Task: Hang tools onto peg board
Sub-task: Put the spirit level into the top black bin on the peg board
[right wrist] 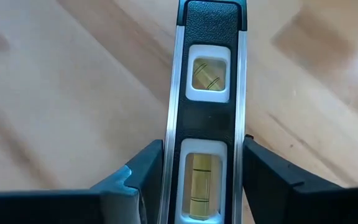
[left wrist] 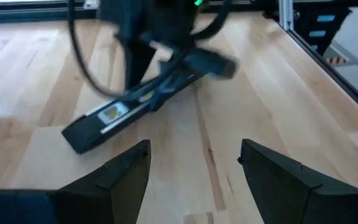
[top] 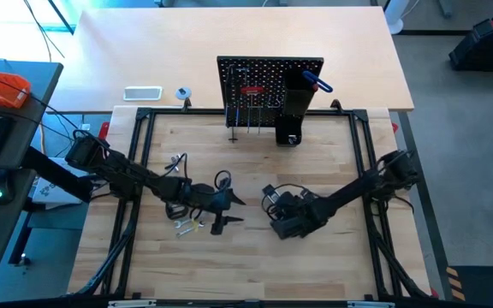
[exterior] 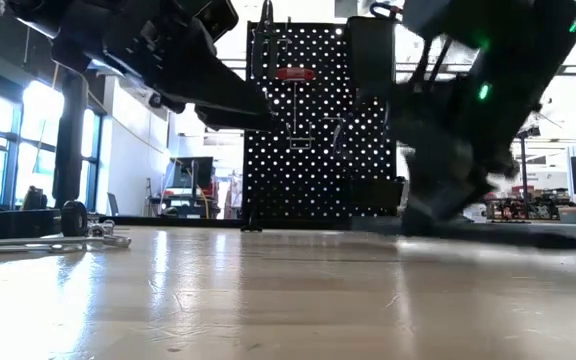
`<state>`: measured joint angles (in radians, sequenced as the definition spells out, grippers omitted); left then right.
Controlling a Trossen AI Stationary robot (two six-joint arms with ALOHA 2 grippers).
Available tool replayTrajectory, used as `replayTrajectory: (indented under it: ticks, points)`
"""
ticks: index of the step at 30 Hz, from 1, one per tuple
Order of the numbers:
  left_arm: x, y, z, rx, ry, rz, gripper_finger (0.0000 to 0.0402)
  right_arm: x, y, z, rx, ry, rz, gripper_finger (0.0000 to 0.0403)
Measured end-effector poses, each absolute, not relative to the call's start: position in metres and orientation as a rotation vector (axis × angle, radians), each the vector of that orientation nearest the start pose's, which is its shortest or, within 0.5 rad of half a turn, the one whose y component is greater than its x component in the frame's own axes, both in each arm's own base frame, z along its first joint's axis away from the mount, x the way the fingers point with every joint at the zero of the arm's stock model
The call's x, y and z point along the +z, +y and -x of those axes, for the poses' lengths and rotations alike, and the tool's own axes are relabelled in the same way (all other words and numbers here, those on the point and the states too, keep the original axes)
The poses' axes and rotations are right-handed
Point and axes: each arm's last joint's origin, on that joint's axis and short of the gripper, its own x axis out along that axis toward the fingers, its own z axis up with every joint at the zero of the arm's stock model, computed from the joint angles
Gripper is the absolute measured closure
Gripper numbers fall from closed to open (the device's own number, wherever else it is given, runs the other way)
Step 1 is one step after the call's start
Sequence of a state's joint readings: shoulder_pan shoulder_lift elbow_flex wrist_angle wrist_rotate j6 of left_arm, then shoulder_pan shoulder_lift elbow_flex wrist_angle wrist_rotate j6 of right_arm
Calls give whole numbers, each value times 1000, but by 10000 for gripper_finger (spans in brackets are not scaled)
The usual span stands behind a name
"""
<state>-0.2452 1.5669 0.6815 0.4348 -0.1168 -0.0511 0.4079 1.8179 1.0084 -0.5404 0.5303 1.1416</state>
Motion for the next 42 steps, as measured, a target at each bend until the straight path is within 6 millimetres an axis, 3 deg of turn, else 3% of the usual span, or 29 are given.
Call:
replayTrajectory:
  ticks: [13,23,32,37,42]
  points:
    - [178,-66,-302,-78,404,-6,159,215,111,-276,-712,585,-246,238]
    - [181,-66,-303,-72,363,-1,159,297,84,-255,-844,239,14,238]
    - [182,-63,-304,-62,358,1,159,377,50,-258,-891,29,303,238]
    - [182,-63,-304,-61,357,2,159,401,27,-255,-913,-122,429,238]
    - [182,-63,-304,-59,358,1,159,410,5,-256,-890,-234,516,238]
